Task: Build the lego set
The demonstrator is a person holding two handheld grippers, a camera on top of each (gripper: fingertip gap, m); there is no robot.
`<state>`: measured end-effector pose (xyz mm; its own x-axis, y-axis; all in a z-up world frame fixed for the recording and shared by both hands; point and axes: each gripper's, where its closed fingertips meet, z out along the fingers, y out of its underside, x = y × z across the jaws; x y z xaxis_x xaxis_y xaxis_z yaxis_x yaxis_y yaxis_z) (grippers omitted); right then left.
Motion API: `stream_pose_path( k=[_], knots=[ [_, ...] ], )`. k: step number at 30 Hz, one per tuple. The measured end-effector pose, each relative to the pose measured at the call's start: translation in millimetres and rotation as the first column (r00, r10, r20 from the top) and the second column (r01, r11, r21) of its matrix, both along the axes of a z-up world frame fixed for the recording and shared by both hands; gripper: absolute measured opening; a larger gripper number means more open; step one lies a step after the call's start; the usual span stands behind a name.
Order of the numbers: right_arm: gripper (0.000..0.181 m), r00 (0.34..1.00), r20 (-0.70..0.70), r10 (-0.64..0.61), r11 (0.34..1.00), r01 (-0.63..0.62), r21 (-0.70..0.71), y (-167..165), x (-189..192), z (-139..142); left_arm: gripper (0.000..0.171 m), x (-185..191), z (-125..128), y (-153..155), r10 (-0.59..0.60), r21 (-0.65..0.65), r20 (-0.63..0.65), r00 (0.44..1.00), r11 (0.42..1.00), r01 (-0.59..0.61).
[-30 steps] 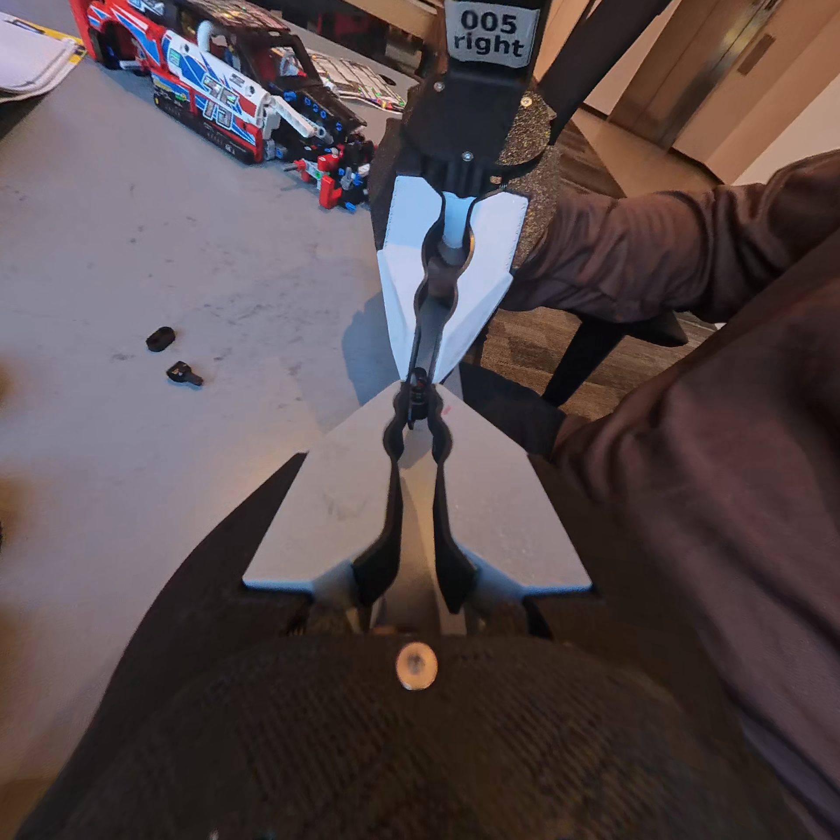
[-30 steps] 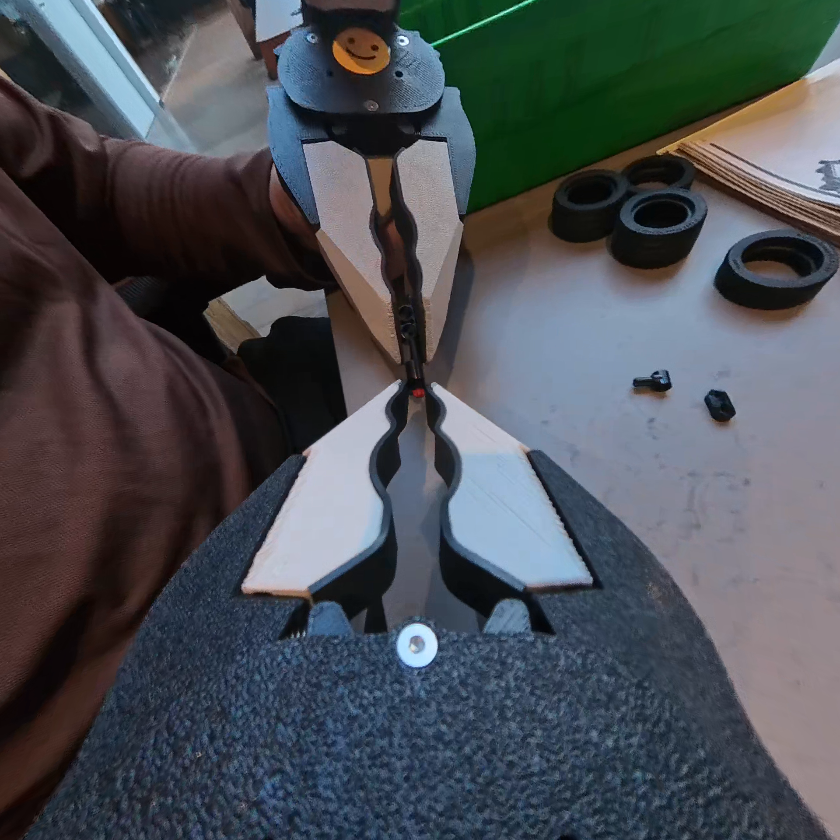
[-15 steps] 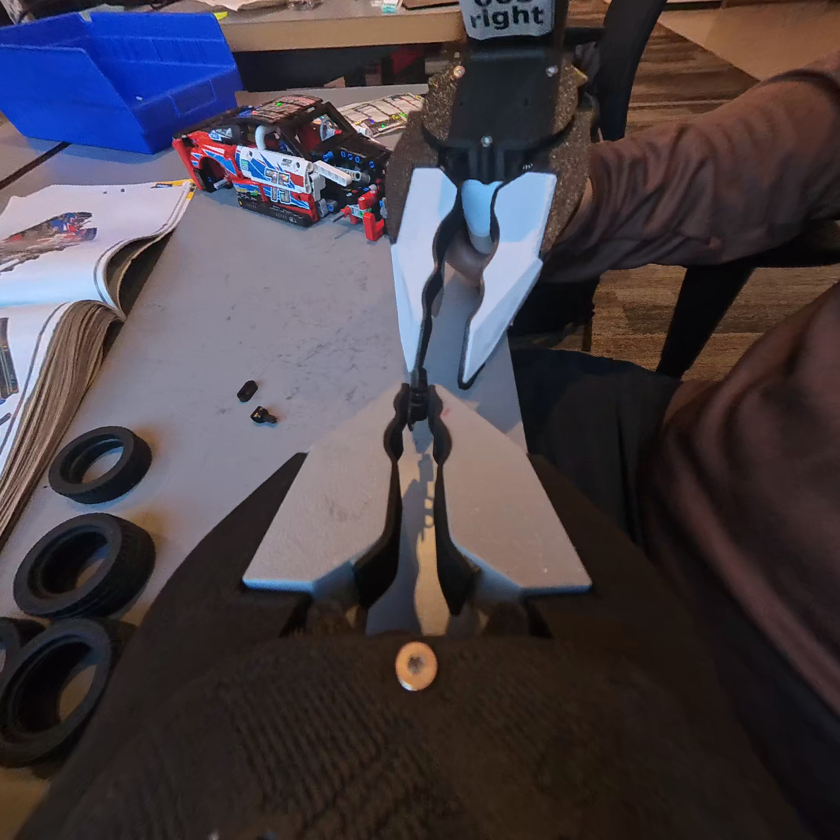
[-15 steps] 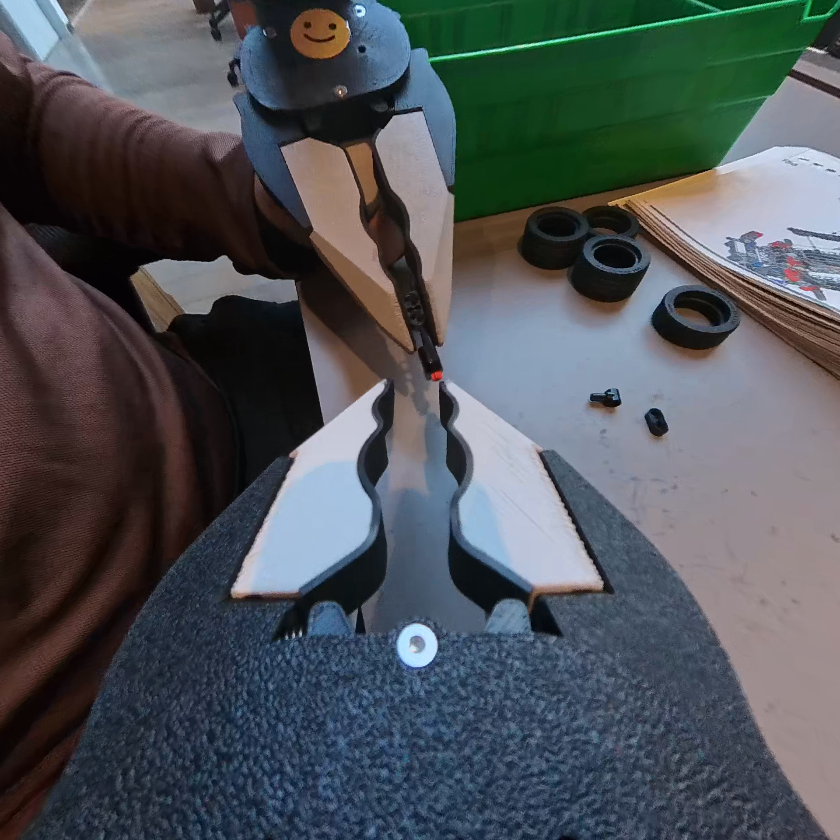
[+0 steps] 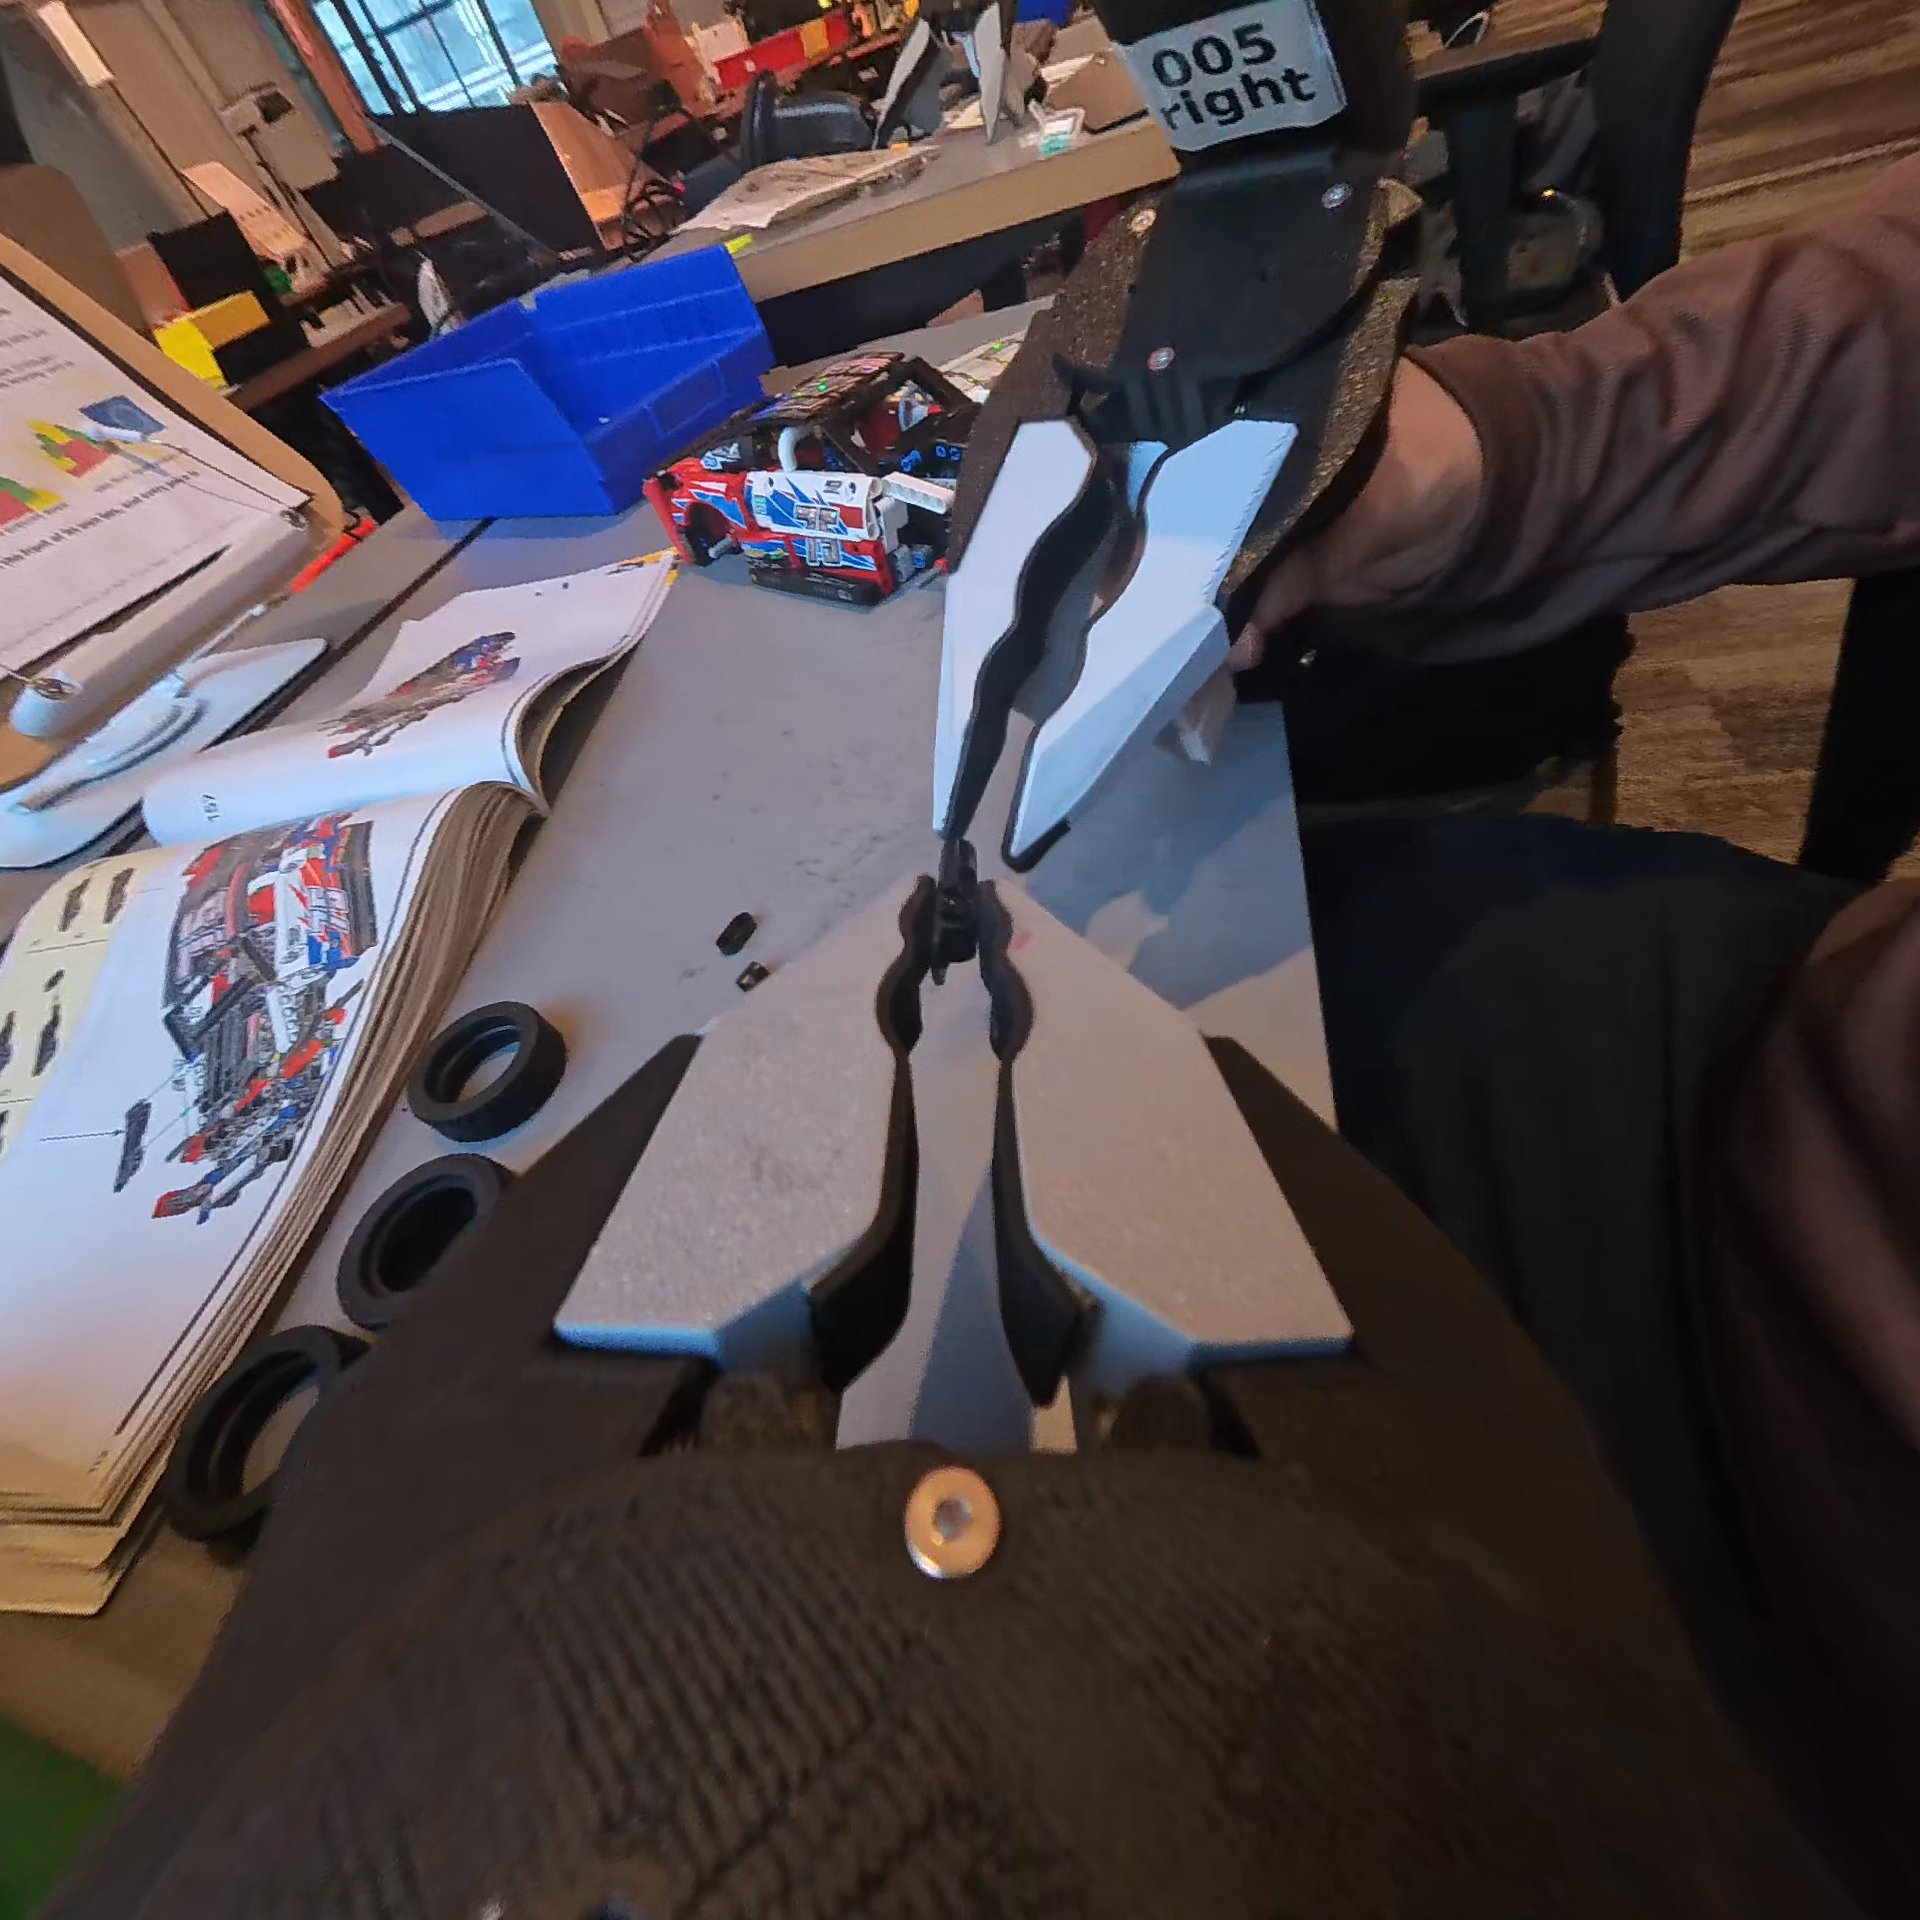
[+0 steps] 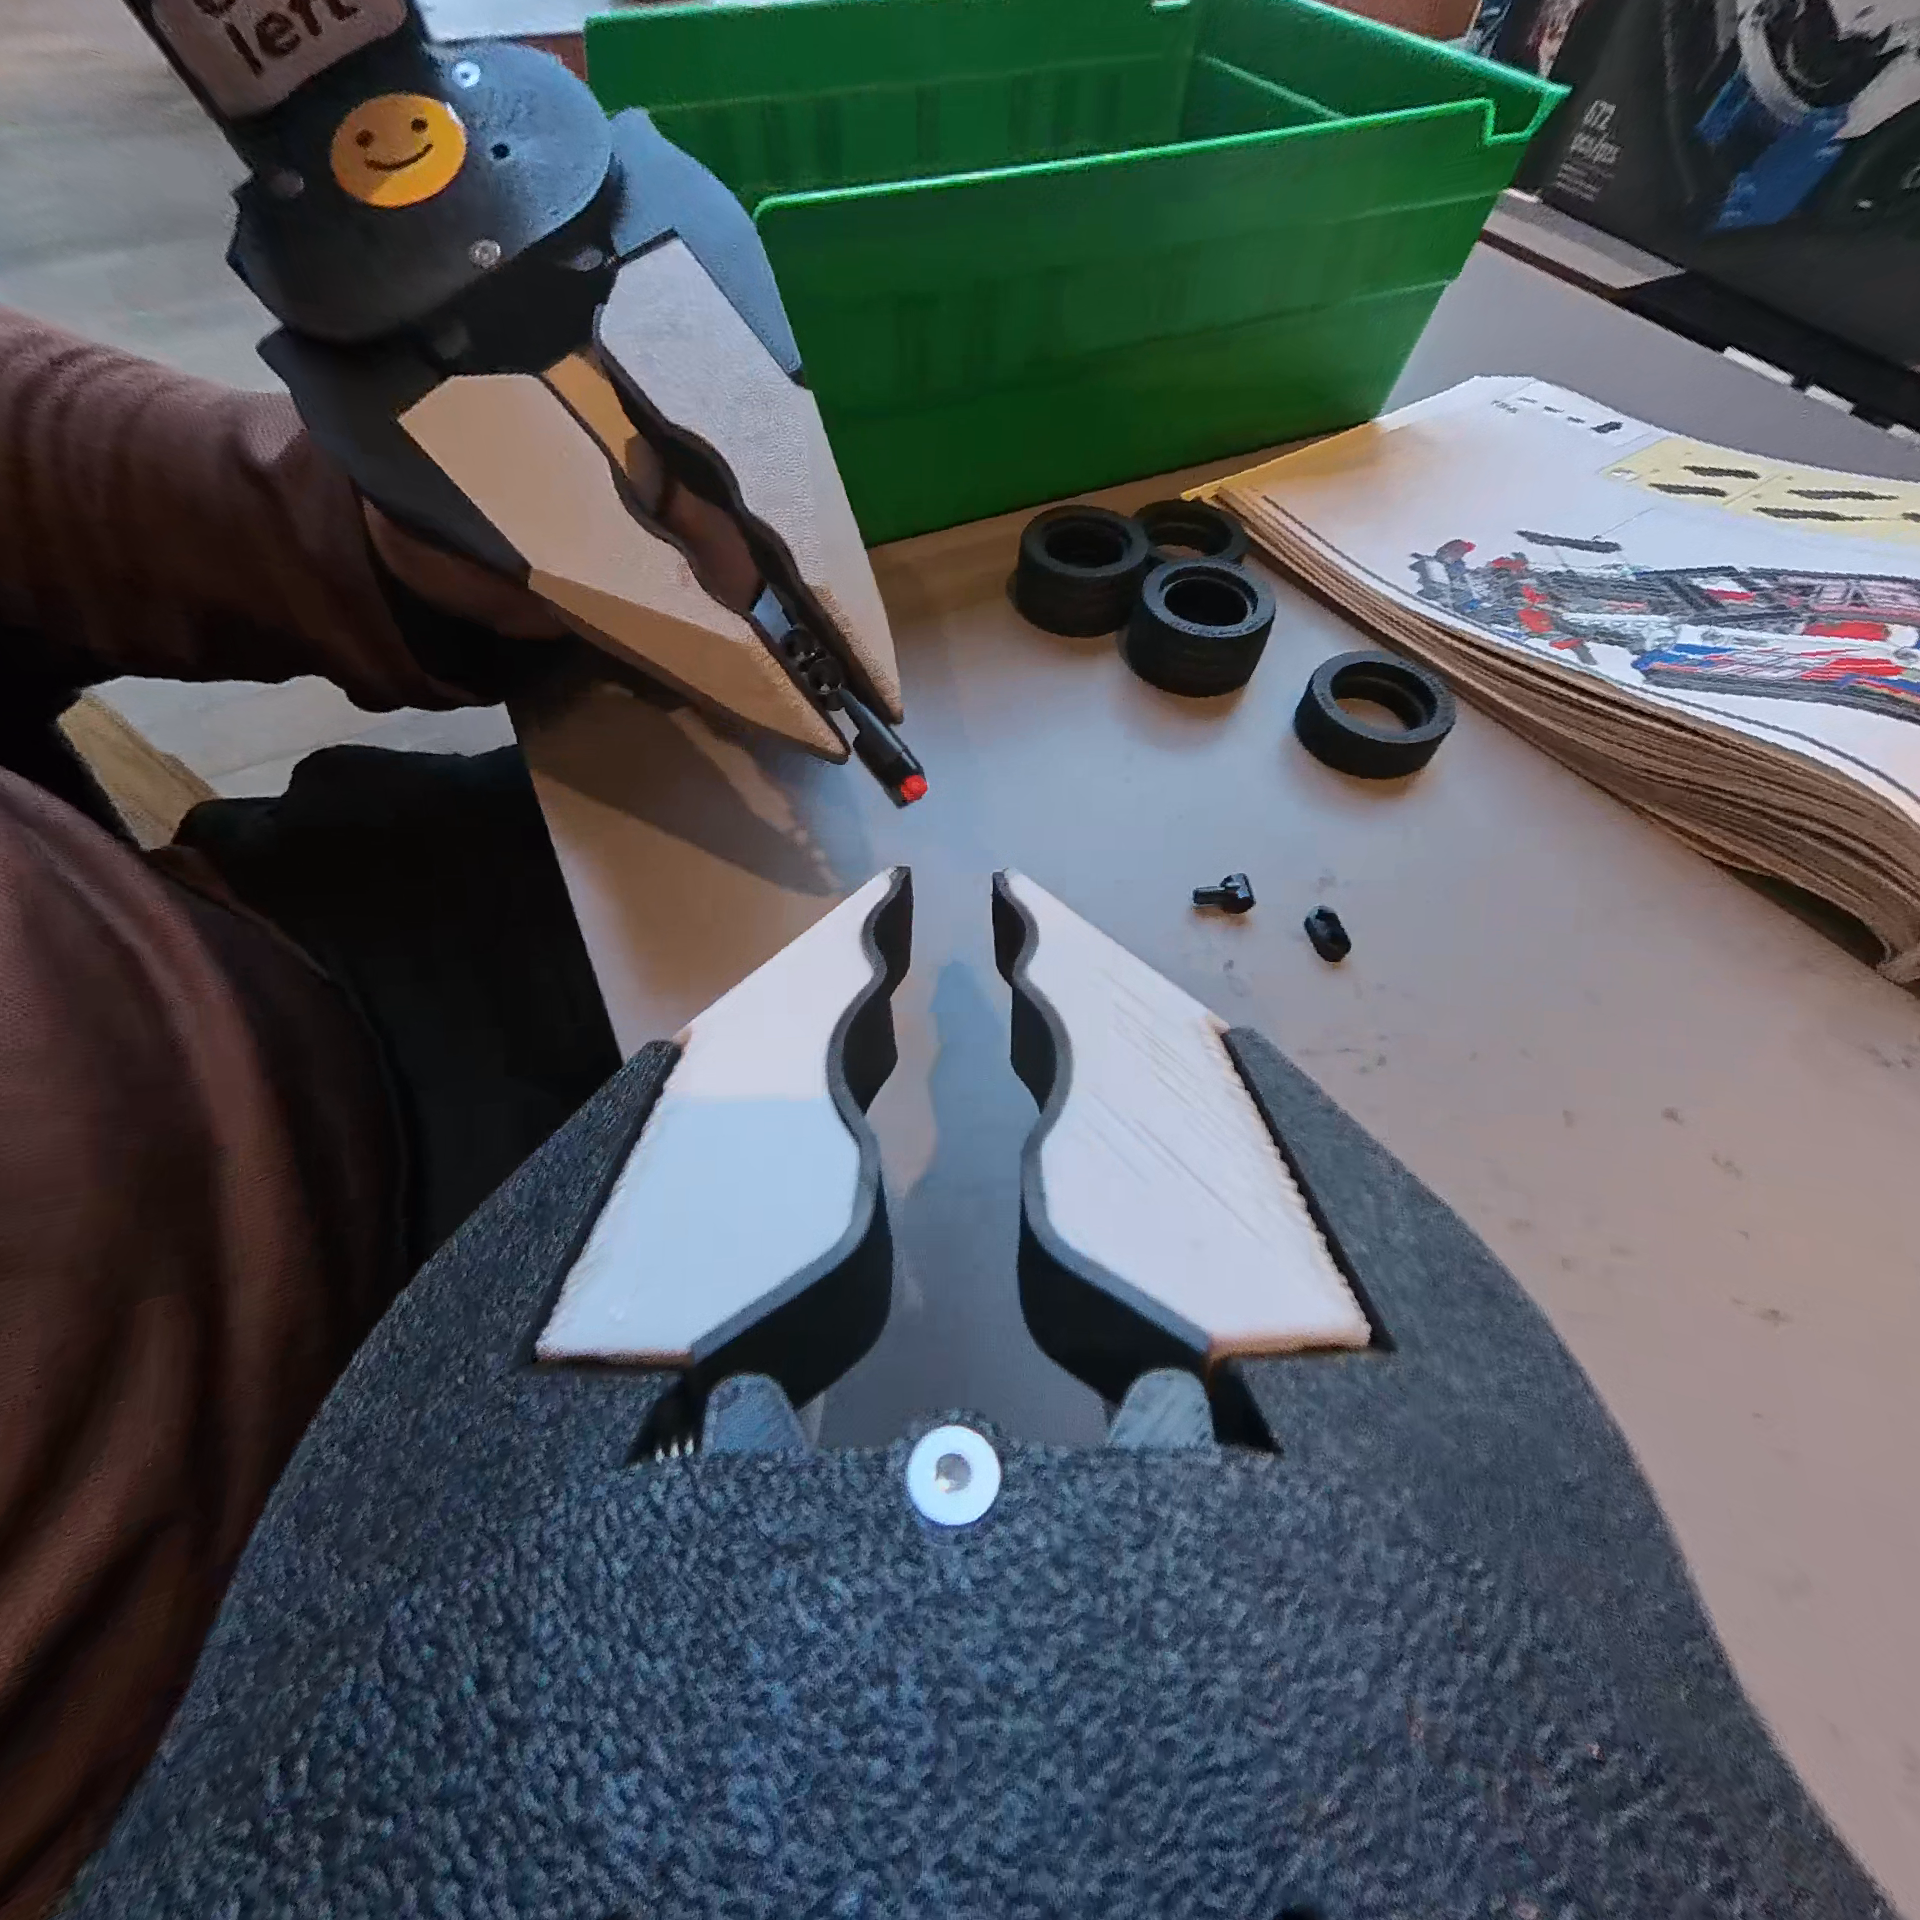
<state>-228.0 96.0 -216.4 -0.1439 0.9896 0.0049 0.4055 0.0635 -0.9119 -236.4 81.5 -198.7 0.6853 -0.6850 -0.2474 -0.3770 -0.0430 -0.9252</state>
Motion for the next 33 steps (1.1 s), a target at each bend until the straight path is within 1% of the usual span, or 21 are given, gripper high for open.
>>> stream_pose_path(
  k=[3,5,8,10,12,15,19,23,30,33],
  knots=[
    [0.014,0.999,-0.031,-0.012,1.000,0.011,-0.006,3.1,-1.3,5.7,0.004,-2.1,0.8,1.7,0.013,0.010,0.000,1.000,1.000,-0.013],
    [0.012,0.997,-0.076,-0.015,1.000,0.015,0.002,4.6,-2.4,13.7,0.004,-2.9,0.7,2.4,0.015,0.003,0.004,1.000,1.000,-0.015],
    [0.011,0.991,-0.131,-0.036,0.998,0.042,0.045,11.3,-4.3,23.2,0.004,-2.1,0.5,1.9,0.005,-0.002,0.008,1.000,1.000,-0.005],
    [0.011,0.993,-0.109,-0.035,0.998,0.041,0.052,15.1,-5.9,16.4,0.004,-1.4,-1.2,2.1,0.000,-0.007,-0.001,1.000,1.000,0.000],
    [0.012,0.997,-0.065,-0.033,0.999,0.034,0.011,18.3,-7.9,9.4,0.004,0.5,-5.1,2.5,-0.012,-0.026,-0.017,1.000,1.000,0.011],
    [0.013,0.999,-0.041,-0.021,0.997,0.018,-0.071,21.9,-10.0,6.6,0.005,1.5,-8.8,3.7,-0.020,-0.044,-0.032,0.999,0.999,0.018],
    [0.015,0.999,-0.039,-0.010,0.991,0.005,-0.134,26.3,-13.4,7.3,0.004,-2.0,-6.6,6.6,-0.007,-0.054,-0.002,1.000,0.998,0.007],
    [0.014,0.999,-0.038,0.013,0.990,-0.019,-0.142,24.0,-15.8,7.2,0.004,-4.7,-3.7,7.9,-0.002,-0.065,0.037,0.999,0.998,0.004],
    [0.014,0.999,-0.033,0.035,0.991,-0.039,-0.132,20.0,-15.5,6.3,0.004,-3.3,-6.6,8.0,0.006,-0.053,0.000,1.000,0.999,-0.006],
    [0.014,0.999,-0.029,0.033,0.992,-0.036,-0.120,19.6,-15.6,5.5,0.004,-3.9,-6.2,8.4,0.008,-0.056,0.006,1.000,0.998,-0.008]
  ],
)
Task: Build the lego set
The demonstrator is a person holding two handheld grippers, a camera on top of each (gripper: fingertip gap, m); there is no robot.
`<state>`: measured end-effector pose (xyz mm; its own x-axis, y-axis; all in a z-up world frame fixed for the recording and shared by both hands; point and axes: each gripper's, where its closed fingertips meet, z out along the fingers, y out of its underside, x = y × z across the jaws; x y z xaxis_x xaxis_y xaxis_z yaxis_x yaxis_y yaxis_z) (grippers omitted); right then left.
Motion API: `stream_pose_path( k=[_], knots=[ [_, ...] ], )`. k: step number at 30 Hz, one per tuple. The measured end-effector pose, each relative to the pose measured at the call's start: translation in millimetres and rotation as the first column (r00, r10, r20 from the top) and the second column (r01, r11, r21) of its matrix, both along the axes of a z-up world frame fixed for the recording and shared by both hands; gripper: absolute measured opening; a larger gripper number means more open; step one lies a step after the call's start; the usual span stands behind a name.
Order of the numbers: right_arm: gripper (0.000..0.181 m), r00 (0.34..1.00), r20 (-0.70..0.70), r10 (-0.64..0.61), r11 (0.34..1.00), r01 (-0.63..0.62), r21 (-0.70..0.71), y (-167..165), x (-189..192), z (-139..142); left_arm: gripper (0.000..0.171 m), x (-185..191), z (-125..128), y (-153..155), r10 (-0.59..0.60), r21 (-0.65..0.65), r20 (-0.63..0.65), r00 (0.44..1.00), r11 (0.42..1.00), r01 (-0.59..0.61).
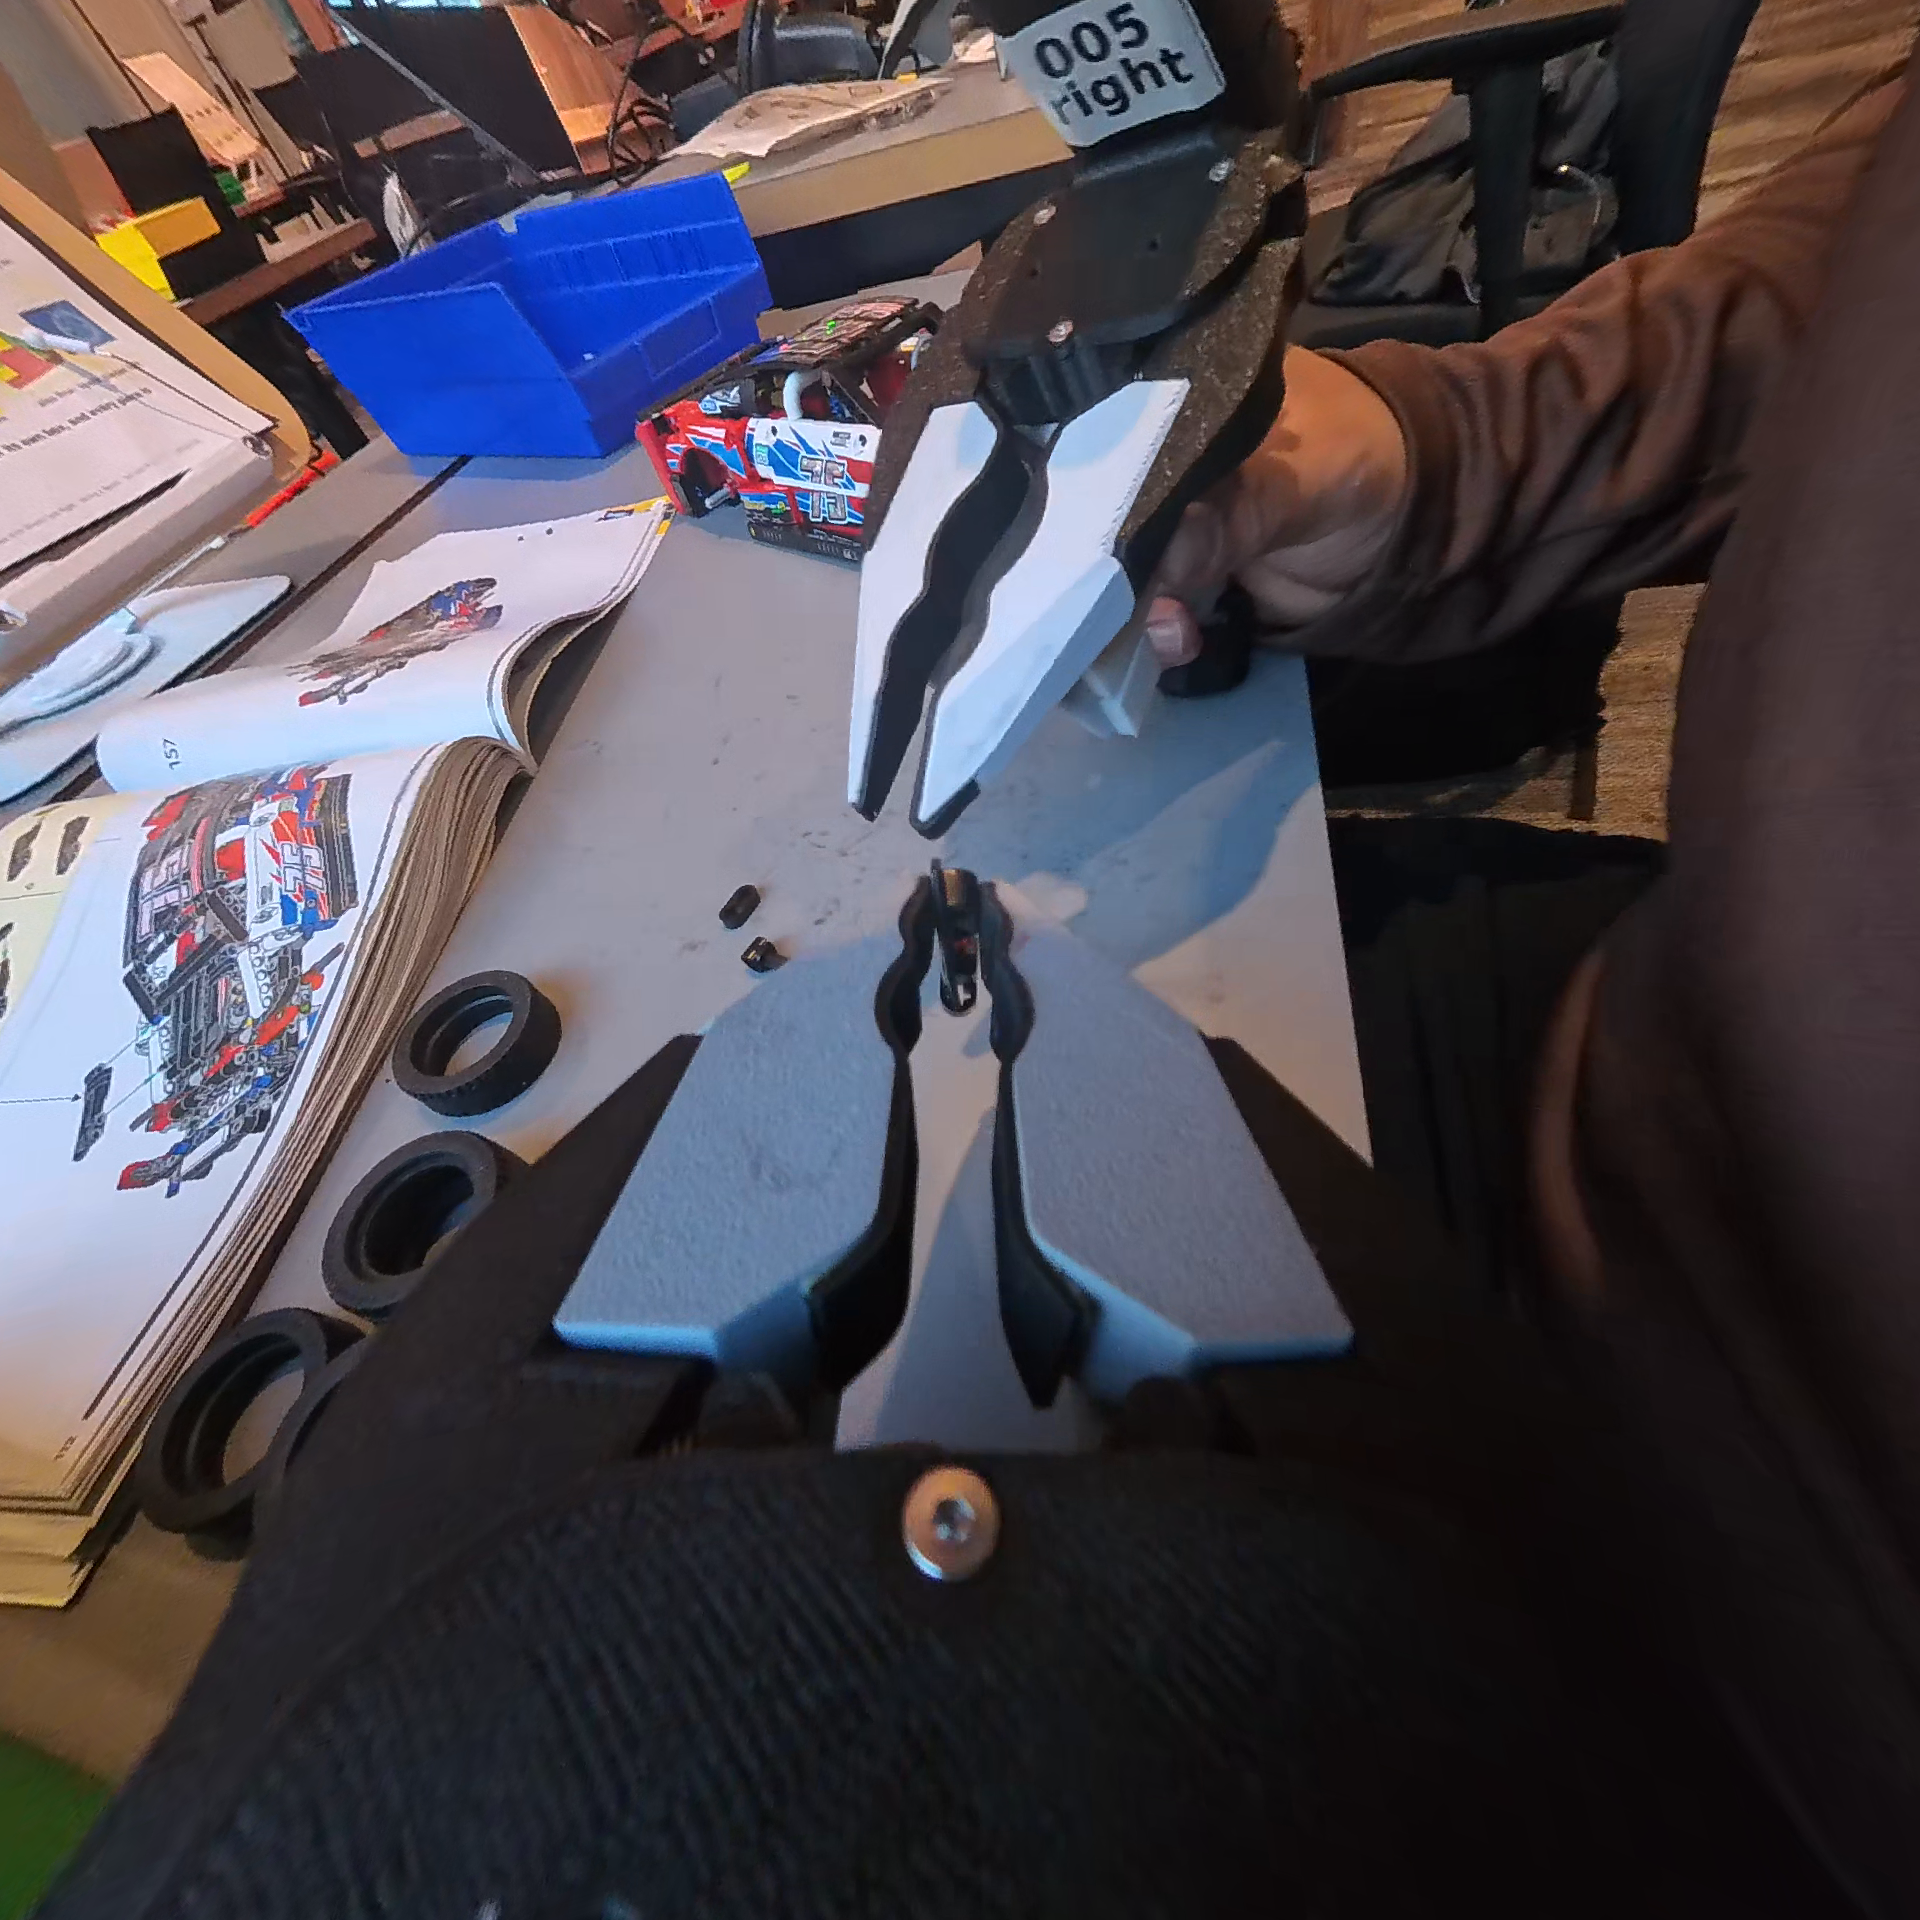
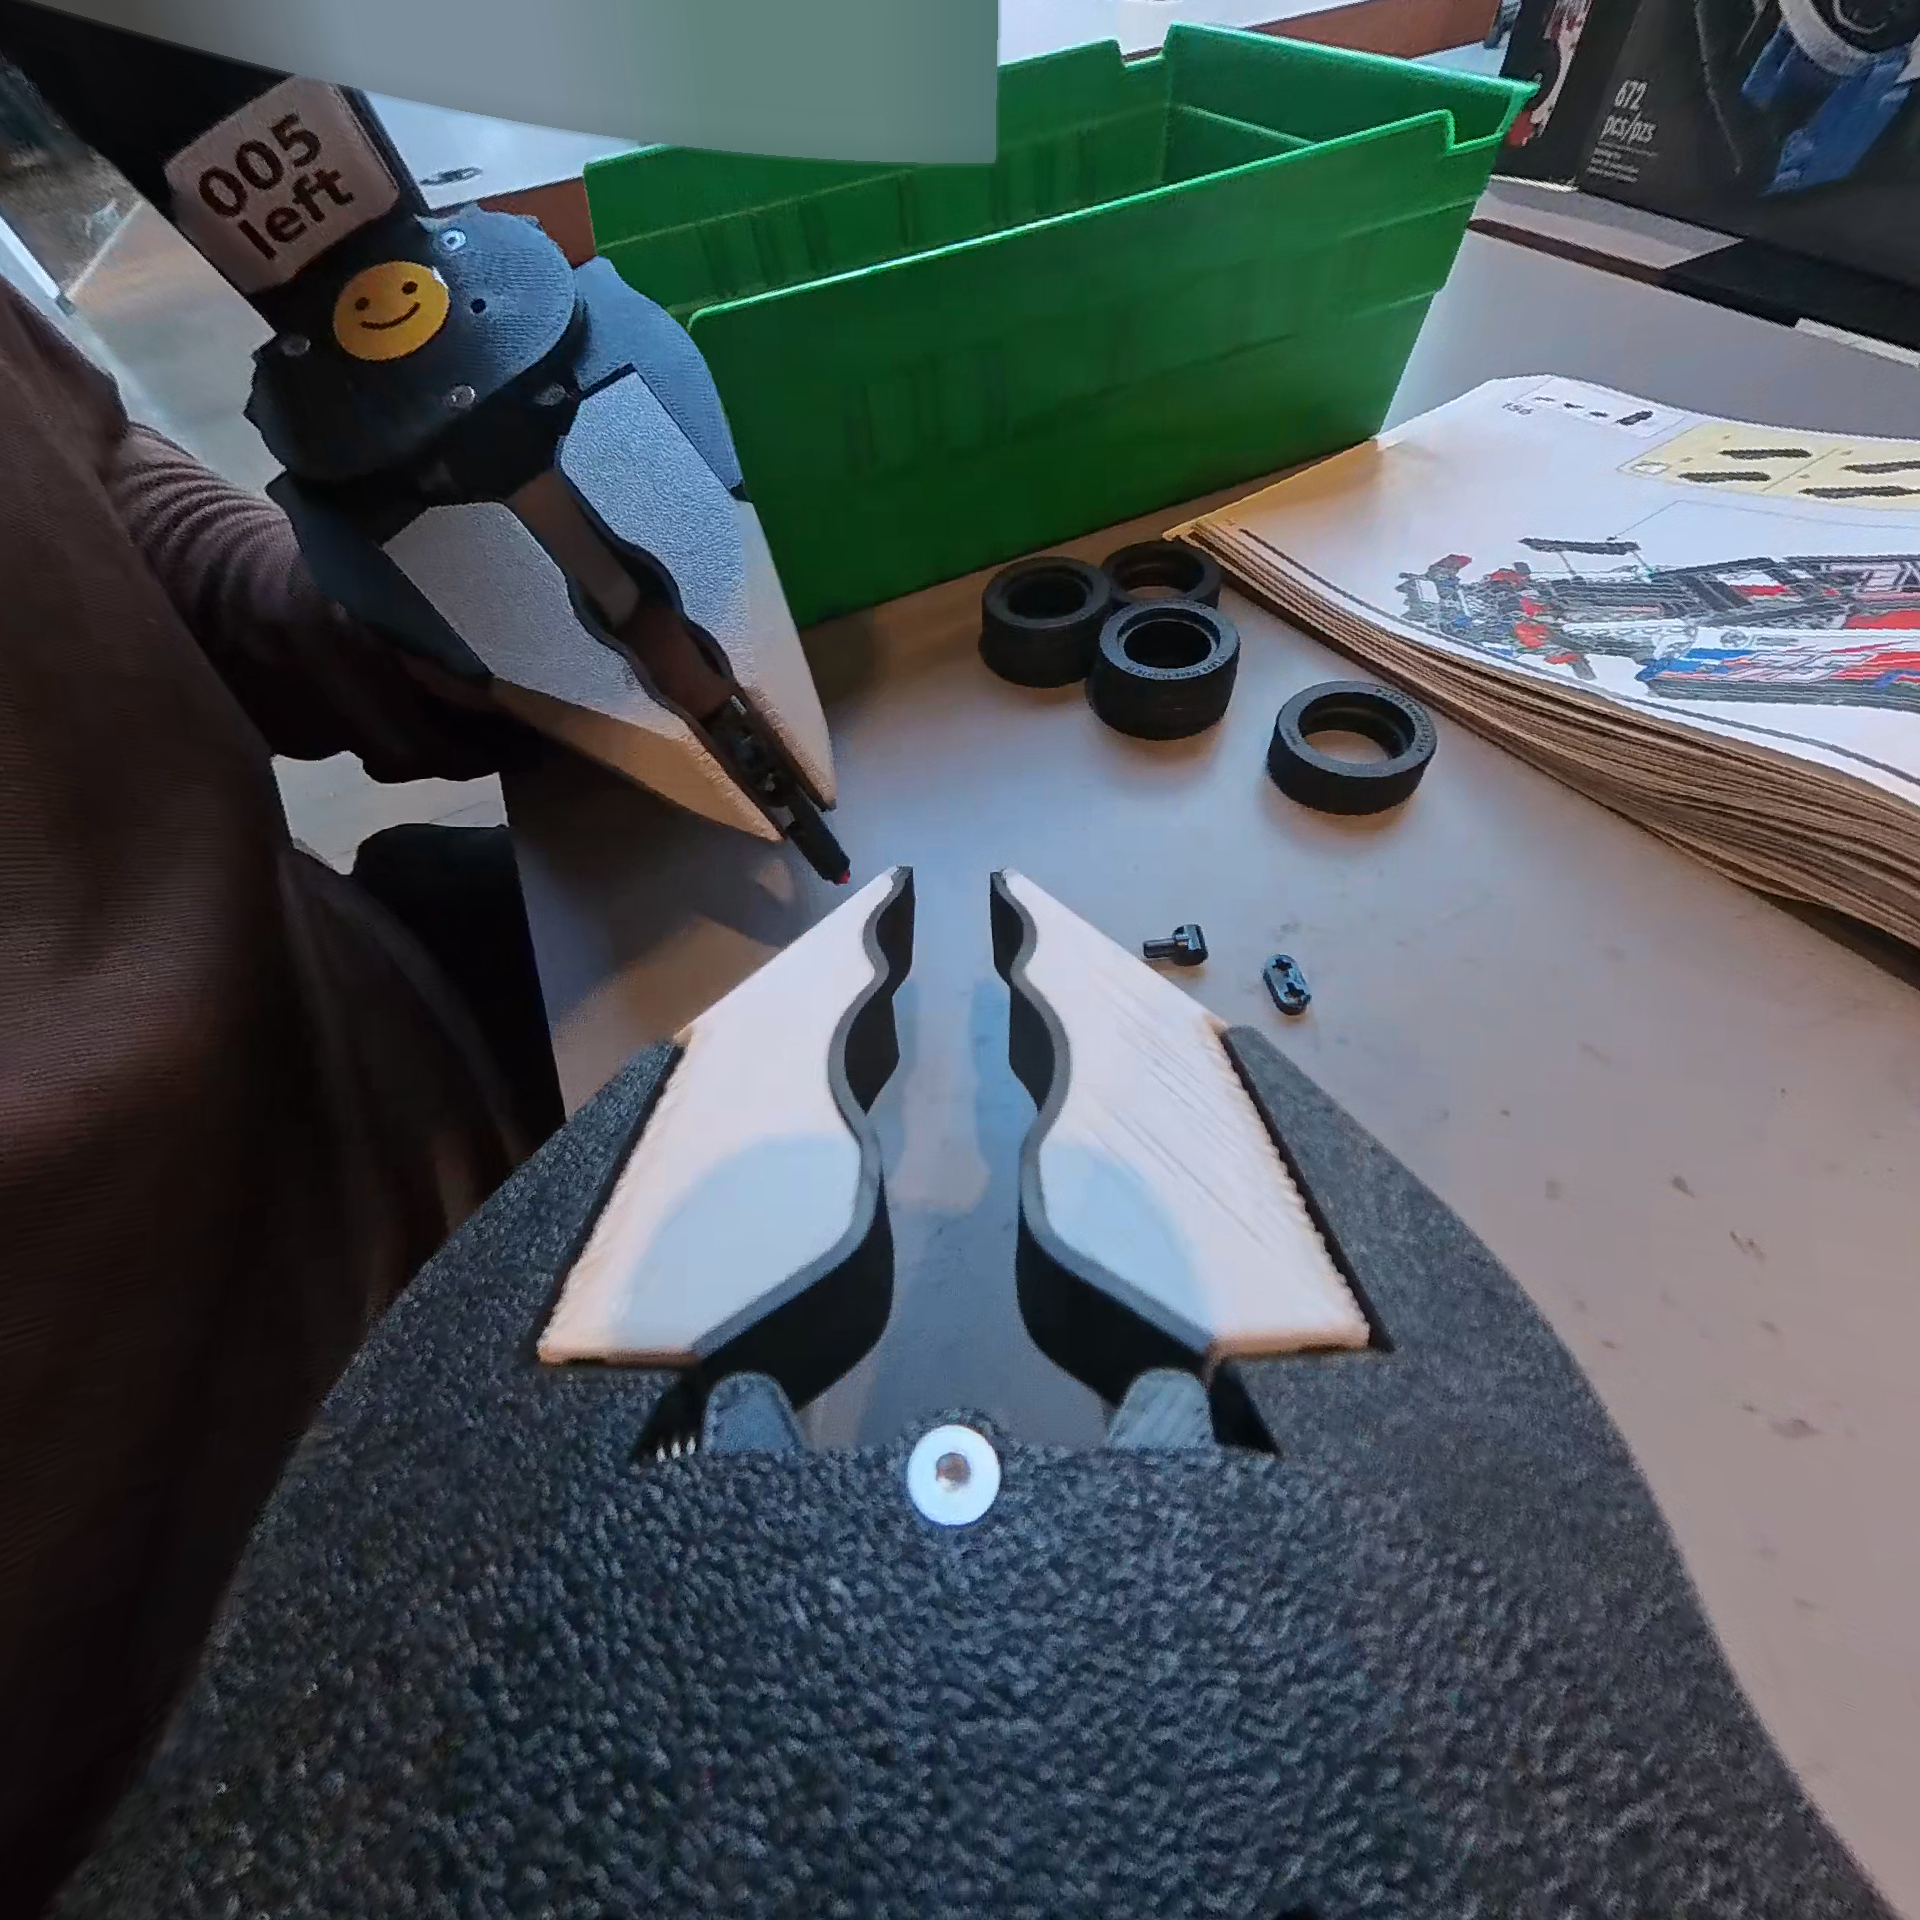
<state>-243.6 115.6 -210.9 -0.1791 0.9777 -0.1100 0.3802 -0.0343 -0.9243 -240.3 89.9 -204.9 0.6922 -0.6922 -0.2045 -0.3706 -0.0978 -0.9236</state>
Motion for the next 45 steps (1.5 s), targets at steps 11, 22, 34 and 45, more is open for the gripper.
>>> stream_pose_path(
  k=[11,22,34,45],
  knots=[
    [0.015,1.000,0.030,-0.001,0.999,0.000,0.045,-3.9,-0.5,-5.6,0.004,0.0,0.8,-1.6,0.004,0.021,-0.012,1.000,1.000,-0.004],
    [0.014,0.992,0.054,-0.118,0.992,0.115,0.051,13.1,0.3,-9.4,0.004,-14.1,-21.1,11.6,0.160,0.038,-0.227,0.961,0.987,-0.156],
    [0.015,0.920,0.176,-0.351,0.935,0.332,0.126,65.3,7.5,-29.1,0.004,-11.1,-41.0,12.3,0.164,0.053,-0.401,0.901,0.986,-0.156],
    [0.022,0.911,0.350,-0.220,0.956,0.130,0.262,72.8,-18.5,-52.6,0.008,-10.9,-54.5,7.4,0.169,0.100,-0.535,0.828,0.986,-0.136]
  ],
)
